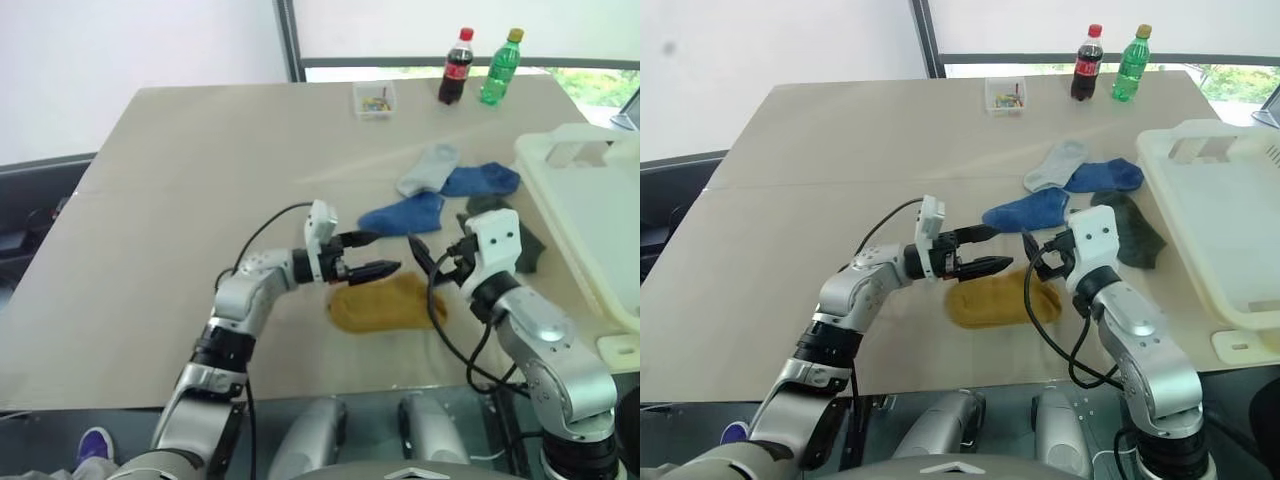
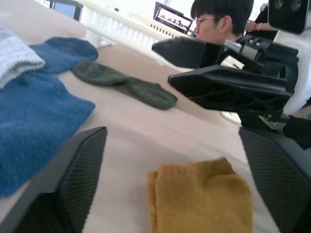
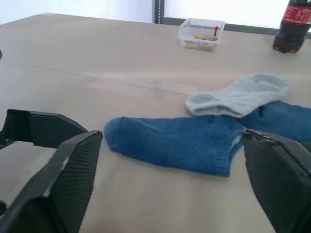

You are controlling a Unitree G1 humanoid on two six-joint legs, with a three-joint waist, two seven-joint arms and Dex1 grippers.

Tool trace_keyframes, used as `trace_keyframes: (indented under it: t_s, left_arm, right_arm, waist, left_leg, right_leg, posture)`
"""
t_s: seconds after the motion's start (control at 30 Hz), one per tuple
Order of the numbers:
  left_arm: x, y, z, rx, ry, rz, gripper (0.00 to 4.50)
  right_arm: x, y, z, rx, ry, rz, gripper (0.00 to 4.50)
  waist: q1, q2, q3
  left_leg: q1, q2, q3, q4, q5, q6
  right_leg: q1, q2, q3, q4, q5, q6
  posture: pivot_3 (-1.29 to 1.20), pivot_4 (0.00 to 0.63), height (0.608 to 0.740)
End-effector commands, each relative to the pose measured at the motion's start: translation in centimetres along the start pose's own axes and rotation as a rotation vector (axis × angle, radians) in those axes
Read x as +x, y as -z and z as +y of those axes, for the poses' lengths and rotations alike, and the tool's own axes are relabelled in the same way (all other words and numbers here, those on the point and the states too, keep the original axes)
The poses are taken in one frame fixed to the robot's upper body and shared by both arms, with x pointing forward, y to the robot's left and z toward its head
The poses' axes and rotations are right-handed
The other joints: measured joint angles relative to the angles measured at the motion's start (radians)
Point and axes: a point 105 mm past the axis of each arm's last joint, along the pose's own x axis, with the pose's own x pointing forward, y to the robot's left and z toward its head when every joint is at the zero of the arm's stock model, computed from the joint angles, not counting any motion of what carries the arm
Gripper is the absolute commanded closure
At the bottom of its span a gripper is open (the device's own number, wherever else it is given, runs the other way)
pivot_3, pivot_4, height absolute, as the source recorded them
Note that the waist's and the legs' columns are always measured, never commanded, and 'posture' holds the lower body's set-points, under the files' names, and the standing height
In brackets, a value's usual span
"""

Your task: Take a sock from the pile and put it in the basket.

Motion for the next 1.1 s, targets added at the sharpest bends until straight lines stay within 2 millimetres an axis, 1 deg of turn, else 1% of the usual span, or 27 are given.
trace_keyframes:
  t_s: [0.03,0.27,0.7,0.87,1.1]
  left_arm:
    - [0.8,-0.8,-0.1,0.049,0.036,-0.011,0.00]
    - [1.4,-0.8,0.0,0.062,0.049,-0.017,0.00]
    - [0.8,-0.4,0.6,0.081,-0.013,-0.019,0.00]
    - [0.2,0.6,1.0,0.099,-0.048,0.021,0.00]
    - [-1.0,0.7,1.1,0.121,-0.112,0.020,0.00]
  right_arm:
    - [-0.1,-1.4,0.0,-0.022,0.029,-0.074,0.04]
    - [-0.1,-1.5,-0.2,-0.044,0.055,-0.084,0.04]
    - [0.2,-1.3,-0.3,-0.052,0.034,-0.080,0.04]
    - [-0.1,-0.3,0.3,-0.084,-0.020,-0.038,0.04]
    - [-0.5,0.8,1.0,-0.088,-0.117,0.003,0.04]
  waist:
    - [-0.001,0.000,0.000]
    - [-0.001,0.000,0.000]
    - [-0.001,0.000,0.000]
    - [-0.001,0.000,0.000]
    - [-0.003,0.000,0.000]
  left_leg:
    - [0.000,0.000,0.000,0.000,0.000,0.000]
    - [0.000,0.000,0.000,0.000,0.000,0.000]
    - [0.000,0.000,0.000,0.000,0.000,0.000]
    - [0.000,0.000,0.000,0.000,0.000,0.000]
    - [0.000,0.000,0.000,0.000,0.000,0.000]
  right_leg:
    - [0.000,0.000,0.000,0.000,0.000,0.000]
    - [0.000,0.000,0.000,0.000,0.000,0.000]
    - [0.000,0.000,0.000,0.000,0.000,0.000]
    - [0.000,0.000,0.000,0.000,0.000,0.000]
    - [0.000,0.000,0.000,0.000,0.000,0.000]
  posture:
    - [0.00,0.150,0.740]
    - [0.00,0.150,0.740]
    - [0.00,0.150,0.740]
    - [0.00,0.150,0.740]
    - [0.00,0.150,0.740]
